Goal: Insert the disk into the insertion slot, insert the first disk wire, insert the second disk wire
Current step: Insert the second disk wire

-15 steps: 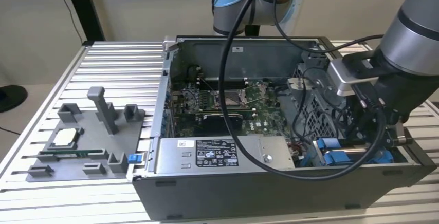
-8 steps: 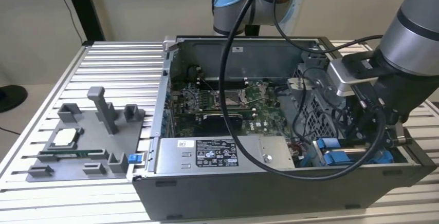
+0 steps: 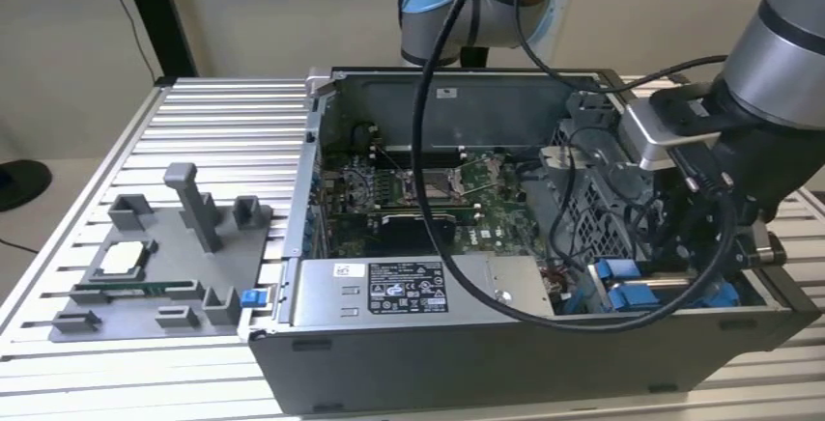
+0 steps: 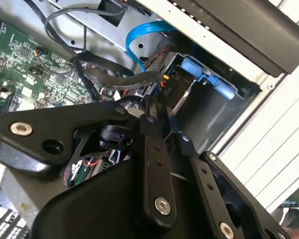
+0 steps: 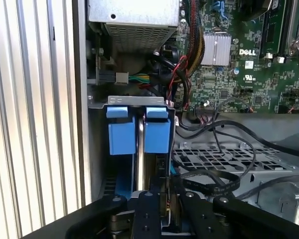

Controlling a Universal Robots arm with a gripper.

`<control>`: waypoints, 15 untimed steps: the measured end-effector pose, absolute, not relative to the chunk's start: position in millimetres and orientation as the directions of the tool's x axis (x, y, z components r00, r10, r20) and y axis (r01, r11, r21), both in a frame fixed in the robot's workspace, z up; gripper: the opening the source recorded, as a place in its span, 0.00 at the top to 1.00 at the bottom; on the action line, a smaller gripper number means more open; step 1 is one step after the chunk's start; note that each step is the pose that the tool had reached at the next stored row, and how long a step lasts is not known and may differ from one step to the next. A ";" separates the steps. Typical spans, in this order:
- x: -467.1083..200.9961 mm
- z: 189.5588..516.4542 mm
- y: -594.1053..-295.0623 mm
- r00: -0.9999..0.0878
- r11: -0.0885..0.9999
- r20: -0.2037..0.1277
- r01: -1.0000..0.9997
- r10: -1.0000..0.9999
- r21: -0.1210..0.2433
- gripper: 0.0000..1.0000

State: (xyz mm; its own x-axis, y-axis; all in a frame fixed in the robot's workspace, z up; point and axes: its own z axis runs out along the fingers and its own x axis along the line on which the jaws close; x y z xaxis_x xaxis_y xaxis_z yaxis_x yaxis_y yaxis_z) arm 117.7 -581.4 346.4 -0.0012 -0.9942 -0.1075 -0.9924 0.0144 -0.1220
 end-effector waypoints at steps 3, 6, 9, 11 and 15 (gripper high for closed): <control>117.7 359.2 -581.4 -0.001 0.014 -0.107 -0.993 -0.994 -0.120 0.00; 117.7 372.6 -581.3 -0.001 0.014 -0.107 -0.993 -0.994 -0.119 0.00; 117.7 382.5 -581.3 -0.001 0.014 -0.107 -0.993 -0.994 -0.119 0.00; 117.7 382.5 -581.3 -0.001 0.014 -0.107 -0.993 -0.994 -0.119 0.00; 117.7 382.5 -581.4 -0.001 0.014 -0.107 -0.993 -0.994 -0.119 0.00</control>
